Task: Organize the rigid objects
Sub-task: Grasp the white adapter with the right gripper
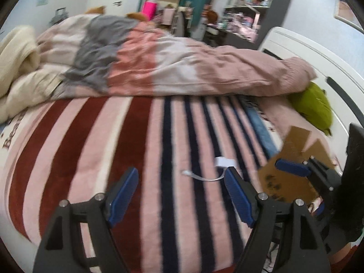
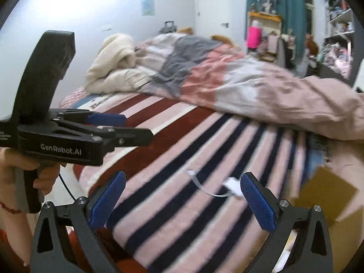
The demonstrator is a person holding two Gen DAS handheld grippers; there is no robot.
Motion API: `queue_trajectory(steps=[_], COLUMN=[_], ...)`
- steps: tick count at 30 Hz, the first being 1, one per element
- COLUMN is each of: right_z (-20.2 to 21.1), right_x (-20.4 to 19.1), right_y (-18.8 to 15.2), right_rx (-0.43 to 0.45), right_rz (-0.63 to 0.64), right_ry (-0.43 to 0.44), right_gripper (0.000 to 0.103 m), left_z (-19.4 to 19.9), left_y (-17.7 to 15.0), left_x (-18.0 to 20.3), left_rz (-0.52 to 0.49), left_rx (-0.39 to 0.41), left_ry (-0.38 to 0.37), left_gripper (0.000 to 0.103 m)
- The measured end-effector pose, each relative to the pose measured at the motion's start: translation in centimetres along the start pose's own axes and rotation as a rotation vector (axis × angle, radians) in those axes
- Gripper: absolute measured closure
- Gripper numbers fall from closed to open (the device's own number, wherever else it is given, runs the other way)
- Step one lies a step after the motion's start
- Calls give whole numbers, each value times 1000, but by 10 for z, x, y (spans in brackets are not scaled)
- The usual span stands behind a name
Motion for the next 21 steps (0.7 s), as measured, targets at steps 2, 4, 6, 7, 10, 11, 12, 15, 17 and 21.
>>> queue_trajectory(steps=[2,4,6,7,10,11,12,15,17,21], right_z=[-27,-58,-77,-89,-116,-125,-131,-151,-162,-174], right_x=[-9,-7,3,14,52,66,75,98,104,108], right_y=[-8,-19,-26,-32,-49,-56,-60,-71,-76,-76], right_rx=[-42,-82,-104,-117,-157,-178,-189,-216,-232,-233], right_rz=[-25,-66,-102,-136,-249,-291,-313,-343,-350,-331], right_ry=[20,9,-40,-76,-182,-210,-227,-300,-324,-363], right_gripper=[4,9,13,13,13,13,13,13,19,48], left_z=[-5,-11,-21,-27,-43,-49,-54,-73,-80,-92], left_y=[-7,-13,-16,-17,-22,-23,-24,-28,-30,-34], left_x=[-21,-34,-47,-51,-62,-66,-69,-76,-79,-78], left_rz=[18,28,38,43,57,62,65,76,80,89], left_rx=[-6,-14,-20,-22,-33,-39,-45,-68,-79,-99], left_ry=[17,18,14,10,-6,-10,-13,-19,-23,-46], left_gripper=[28,28,28,28,28,28,28,28,28,28])
Point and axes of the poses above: each gripper's, at about its wrist camera, not at the fingertips, and z roughly against the way its jaws point, x to its right, y to its top, the point moved 8 cm from there along -z, roughly the way its jaws point, and after that the axes turned 9 degrees about -y, right-handed, at the moved point
